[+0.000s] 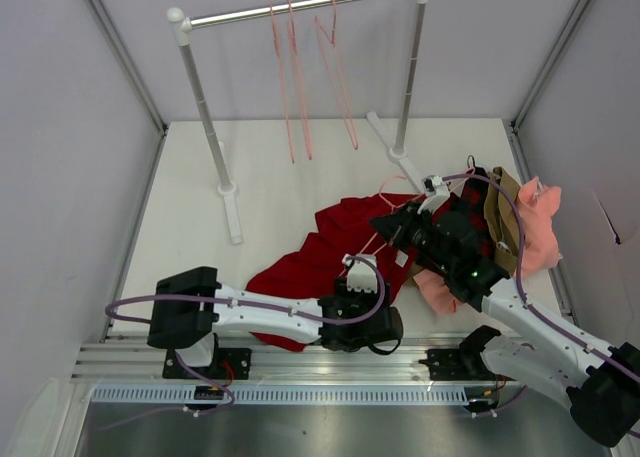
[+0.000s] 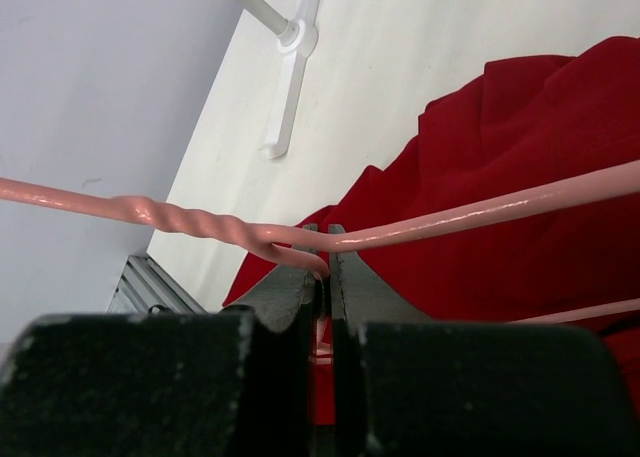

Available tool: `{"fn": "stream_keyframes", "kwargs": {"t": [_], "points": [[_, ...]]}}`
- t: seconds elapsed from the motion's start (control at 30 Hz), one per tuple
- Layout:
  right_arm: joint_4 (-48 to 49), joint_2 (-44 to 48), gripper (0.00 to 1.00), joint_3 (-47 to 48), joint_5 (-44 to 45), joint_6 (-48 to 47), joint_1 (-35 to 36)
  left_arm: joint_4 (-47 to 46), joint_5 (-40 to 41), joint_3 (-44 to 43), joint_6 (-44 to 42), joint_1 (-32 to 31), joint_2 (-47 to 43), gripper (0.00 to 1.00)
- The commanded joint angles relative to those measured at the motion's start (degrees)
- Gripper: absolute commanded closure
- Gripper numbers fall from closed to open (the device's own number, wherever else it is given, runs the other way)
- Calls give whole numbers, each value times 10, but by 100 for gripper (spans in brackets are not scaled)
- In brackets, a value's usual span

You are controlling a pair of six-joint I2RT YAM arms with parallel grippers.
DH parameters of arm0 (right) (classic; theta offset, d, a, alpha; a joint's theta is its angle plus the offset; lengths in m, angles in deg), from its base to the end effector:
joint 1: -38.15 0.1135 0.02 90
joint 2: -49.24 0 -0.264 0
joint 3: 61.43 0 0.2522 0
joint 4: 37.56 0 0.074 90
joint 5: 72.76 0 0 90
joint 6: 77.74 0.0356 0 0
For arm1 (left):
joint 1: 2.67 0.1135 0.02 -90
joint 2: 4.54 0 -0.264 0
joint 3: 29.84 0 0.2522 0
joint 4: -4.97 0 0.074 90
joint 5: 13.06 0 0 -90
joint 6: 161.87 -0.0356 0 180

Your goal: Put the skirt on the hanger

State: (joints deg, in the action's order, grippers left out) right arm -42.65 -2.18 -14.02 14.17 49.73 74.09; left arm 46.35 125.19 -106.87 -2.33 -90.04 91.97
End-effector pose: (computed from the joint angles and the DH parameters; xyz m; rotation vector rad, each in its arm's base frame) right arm 0.1730 0.1278 0.2849 -0.0174 1.8339 0.9737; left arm 0.0419 -0.3337 0.2064 0.0879 2.2135 -0.3631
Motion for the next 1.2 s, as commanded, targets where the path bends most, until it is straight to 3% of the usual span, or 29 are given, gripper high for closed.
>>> {"fn": "stream_keyframes", "kwargs": {"t": [0.0,0.23,0.43,0.53,0.7,0.9,1.17], "points": [[47,13,100,5,1,-6,-7,0,7,-29,24,13,17,29],[49,13,100,5,8,0,-8,-35,-8,-30,-6,22,38,34],[57,9,100,6,3,6,-11,-35,-12,-27,-2,26,47,57],[50,11,100,7,10,2,-11,-37,-14,-16,3,26,40,80],[50,25,100,5,14,5,-24,-47,-23,66,77,29,-11,99],[40,43,100,6,9,9,-32,-29,-19,176,163,30,-98,100],[54,65,100,-32,-44,23,-27,-7,-7,270,155,33,-248,100]]}}
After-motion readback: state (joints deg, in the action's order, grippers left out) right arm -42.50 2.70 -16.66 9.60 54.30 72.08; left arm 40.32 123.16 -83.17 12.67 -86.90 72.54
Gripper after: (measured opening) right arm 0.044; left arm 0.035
